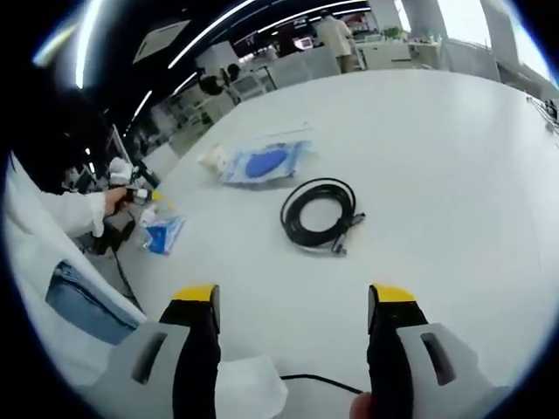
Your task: Arrange the tabletop items into an orderly group along one side of the table until the central work area is clear of visible clutter.
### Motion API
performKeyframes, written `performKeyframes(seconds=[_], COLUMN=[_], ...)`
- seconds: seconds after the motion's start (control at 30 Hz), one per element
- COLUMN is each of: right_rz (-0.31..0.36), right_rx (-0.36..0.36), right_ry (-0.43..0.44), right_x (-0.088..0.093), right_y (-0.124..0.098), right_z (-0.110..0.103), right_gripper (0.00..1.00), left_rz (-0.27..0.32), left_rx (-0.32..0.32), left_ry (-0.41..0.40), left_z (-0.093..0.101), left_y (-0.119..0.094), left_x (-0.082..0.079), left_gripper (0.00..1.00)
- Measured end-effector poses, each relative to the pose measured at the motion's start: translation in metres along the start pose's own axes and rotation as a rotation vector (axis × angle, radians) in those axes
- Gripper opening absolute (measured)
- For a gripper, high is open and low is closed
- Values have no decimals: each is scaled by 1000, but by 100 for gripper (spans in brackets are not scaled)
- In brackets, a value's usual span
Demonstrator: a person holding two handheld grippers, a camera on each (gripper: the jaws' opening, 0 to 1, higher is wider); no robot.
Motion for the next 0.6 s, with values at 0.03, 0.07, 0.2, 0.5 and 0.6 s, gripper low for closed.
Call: performKeyframes(seconds=[0.03,0.07,0.2,0.5,0.6], right_rz=[1,2,-2,-29,-37], right_rx=[-1,-2,-13,-50,-56], right_ry=[0,-1,-9,-37,-46], right_x=[0,0,-1,-2,-1], right_y=[0,0,4,15,15], right_z=[0,0,-3,-14,-15], right_gripper=[68,67,67,67,67], left_rz=[18,31,75,169,203], left_rx=[0,1,-4,-5,-3], left_ry=[-19,-32,-78,-148,-148], left_z=[-5,-8,-20,-28,-28], left_y=[-9,-15,-44,-88,-99], left_x=[1,1,12,32,34], left_gripper=[20,20,20,20,20])
Point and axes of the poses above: the point that each gripper's makers call its tool centre point, and the gripper's own axes: y roughly forward along the fingers, z roughly to its right, x roughly out of its underside, the point moved 5 cm from there along -y, roughly backward along the fingers, and after that the axes turned 15 degrees about -x, right-handed, at the moved point
